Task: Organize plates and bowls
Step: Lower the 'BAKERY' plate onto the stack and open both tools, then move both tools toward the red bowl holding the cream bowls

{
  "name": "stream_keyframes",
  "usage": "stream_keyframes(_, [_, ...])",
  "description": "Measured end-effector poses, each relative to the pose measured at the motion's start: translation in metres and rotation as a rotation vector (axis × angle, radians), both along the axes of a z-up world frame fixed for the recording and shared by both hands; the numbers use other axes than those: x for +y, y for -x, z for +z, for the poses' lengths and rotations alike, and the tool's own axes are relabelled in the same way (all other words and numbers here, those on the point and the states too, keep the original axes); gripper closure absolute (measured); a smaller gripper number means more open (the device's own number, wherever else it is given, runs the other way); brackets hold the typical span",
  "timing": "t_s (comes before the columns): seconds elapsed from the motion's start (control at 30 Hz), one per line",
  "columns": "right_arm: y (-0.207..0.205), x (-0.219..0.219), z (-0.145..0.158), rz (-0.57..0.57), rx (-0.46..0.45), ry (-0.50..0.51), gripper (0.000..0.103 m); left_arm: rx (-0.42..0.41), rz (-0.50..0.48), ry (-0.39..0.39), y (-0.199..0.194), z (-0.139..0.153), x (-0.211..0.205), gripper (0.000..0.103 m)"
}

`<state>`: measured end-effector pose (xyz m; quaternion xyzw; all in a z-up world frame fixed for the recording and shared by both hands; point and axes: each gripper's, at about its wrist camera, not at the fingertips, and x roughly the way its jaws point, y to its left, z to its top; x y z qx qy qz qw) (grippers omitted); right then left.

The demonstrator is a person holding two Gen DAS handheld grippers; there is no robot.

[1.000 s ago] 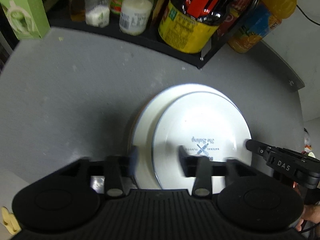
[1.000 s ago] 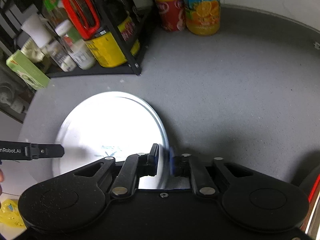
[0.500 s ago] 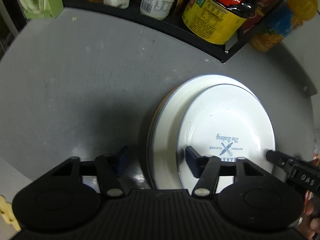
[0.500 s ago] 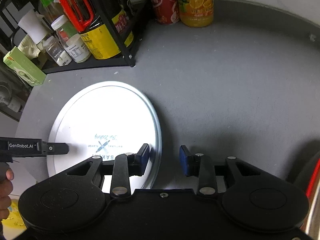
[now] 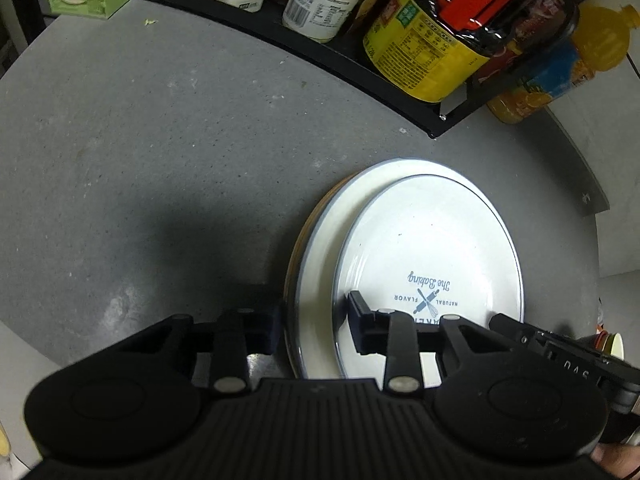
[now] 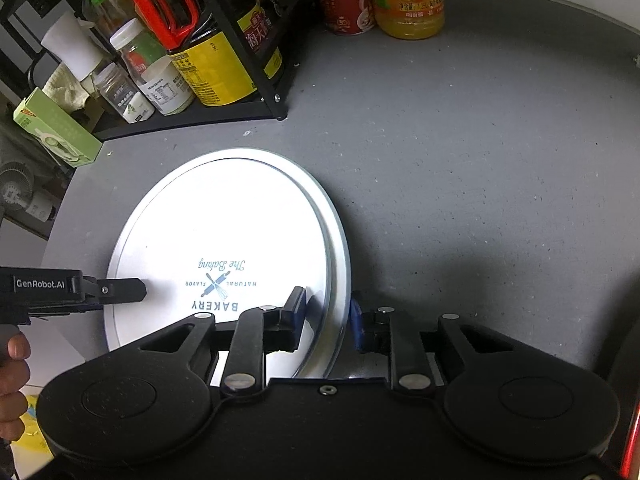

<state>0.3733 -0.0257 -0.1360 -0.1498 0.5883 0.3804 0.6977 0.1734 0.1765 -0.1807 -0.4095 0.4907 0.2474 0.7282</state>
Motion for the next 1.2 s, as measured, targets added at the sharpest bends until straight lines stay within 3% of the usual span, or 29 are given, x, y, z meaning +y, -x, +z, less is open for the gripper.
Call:
stream_keyframes(0.1, [0.002,0.001,0.001,0.0,-0.001,0.008,0.074,0.025,-0.018,-0.023,-0.005,0.003,-0.001,0.072])
stream_keyframes(0.23, [0.003,-0.005,0.007,-0.033,0.013,-0.021,0.056,0.061,-0.074,-0.034,-0.012,0.007,-0.008,0.066])
stream_keyframes(0.43, [0.008,-0.017,0.029,-0.052,-0.025,-0.081,0.026,0.066,-0.099,-0.067,-0.016,0.022,-0.018,0.041])
stream_keyframes(0.6, [0.013,-0.027,0.05,-0.091,-0.117,-0.13,0.006,0.016,-0.123,-0.138,-0.02,0.043,-0.028,0.011])
stream_keyframes(0.73, [0.012,-0.036,0.06,-0.128,-0.137,-0.164,0.004,-0.019,-0.124,-0.156,-0.022,0.052,-0.031,0.001])
stream_keyframes(0.9, [0.016,-0.044,0.071,-0.151,-0.18,-0.188,0.002,-0.069,-0.151,-0.186,-0.023,0.07,-0.039,0.001])
stream_keyframes(1.0, [0.02,-0.049,0.077,-0.165,-0.211,-0.2,0.002,-0.123,-0.159,-0.167,-0.025,0.074,-0.042,0.001])
stream_keyframes(1.2, [0.022,-0.066,0.091,-0.201,-0.232,-0.22,0.002,-0.151,-0.185,-0.18,-0.031,0.082,-0.049,0.001])
